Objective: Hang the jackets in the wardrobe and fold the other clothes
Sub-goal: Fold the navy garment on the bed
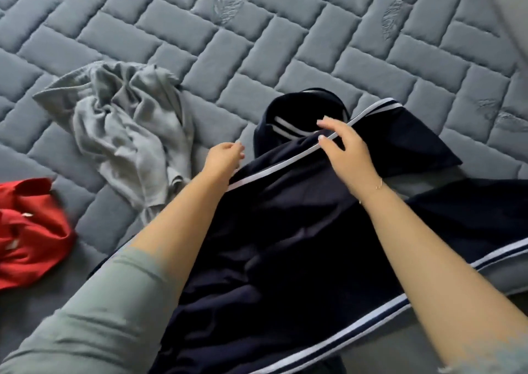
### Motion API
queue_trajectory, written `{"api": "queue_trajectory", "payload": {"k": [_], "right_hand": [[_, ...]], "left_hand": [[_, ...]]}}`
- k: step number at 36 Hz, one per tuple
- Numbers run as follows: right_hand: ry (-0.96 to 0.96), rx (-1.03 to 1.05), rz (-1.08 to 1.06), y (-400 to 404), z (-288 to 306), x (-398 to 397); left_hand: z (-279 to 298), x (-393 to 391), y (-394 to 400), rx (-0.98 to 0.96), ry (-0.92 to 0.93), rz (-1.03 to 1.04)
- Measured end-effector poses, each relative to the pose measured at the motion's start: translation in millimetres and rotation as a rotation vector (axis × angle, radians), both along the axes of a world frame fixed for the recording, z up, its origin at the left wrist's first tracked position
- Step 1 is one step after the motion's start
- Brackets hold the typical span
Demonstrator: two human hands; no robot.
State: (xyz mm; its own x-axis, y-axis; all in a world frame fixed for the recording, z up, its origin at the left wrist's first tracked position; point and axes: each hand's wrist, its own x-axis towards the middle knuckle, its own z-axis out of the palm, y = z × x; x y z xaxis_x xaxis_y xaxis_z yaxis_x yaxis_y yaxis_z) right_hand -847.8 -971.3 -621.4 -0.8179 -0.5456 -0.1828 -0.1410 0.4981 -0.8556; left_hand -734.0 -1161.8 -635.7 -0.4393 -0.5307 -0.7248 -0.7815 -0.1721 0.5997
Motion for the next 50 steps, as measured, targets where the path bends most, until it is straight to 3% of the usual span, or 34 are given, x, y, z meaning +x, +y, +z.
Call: {"api": "queue_trajectory", "payload": {"k": [1, 3, 6, 9, 12, 14, 17, 20, 25, 30, 33, 39, 47, 50], "right_hand": [[-0.028, 0.061, 0.022, 3.8, -7.8, -19.5], [-0.042, 0.257, 0.106, 15.6, -26.0, -48.5], [0.063, 0.483, 0.222, 37.6, -47.8, -62.3], [0.178, 0.49, 0.172, 68.0, -57.6, -57.0], [0.039, 0.459, 0.167, 103.8, -69.4, -41.4], [-0.061, 0.423, 0.159, 119.7, -76.0, -30.8], [-0.143, 0.378, 0.143, 130.0, -83.0, -25.4], [-0.271, 0.331, 0.1, 135.5, -83.5, -21.6], [-0.334, 0.274, 0.109, 132.3, -73.3, -8.8], [-0.364, 0.218, 0.124, 122.8, -63.5, 1.4], [-0.374, 0.186, 0.131, 115.0, -55.8, 3.3], [-0.381, 0.181, 0.167, 108.4, -50.4, 4.5], [-0.396, 0.295, 0.21, 126.8, -60.0, 31.6], [-0.384, 0.337, 0.202, 138.8, -63.7, 51.8]], "left_hand": [[-4.3, -14.5, 3.4, 0.16, -0.035, 0.044], [-15.9, -37.8, 10.0, 0.291, -0.053, 0.002], [-31.4, -60.5, 20.9, 0.28, -0.078, -0.142], [-38.6, -73.9, 41.5, 0.212, -0.143, -0.215], [-45.6, -81.3, 66.0, 0.169, -0.023, -0.214], [-43.4, -87.8, 73.2, 0.127, 0.0, -0.095], [-19.8, -111.6, 60.5, 0.312, -0.016, 0.186], [16.8, -142.6, 27.4, 0.404, 0.181, 0.361], [79.5, -183.2, -26.8, 0.309, 0.501, 0.612], [95.8, -200.1, -36.4, 0.359, 0.72, 0.784], [83.9, -183.7, -22.2, 0.404, 0.643, 0.695], [38.4, -114.5, 37.0, 0.097, 0.333, 0.306], [-3.6, 16.9, 142.2, -0.085, 0.189, 0.059], [-26.7, 62.1, 169.1, -0.211, 0.059, -0.179]]}}
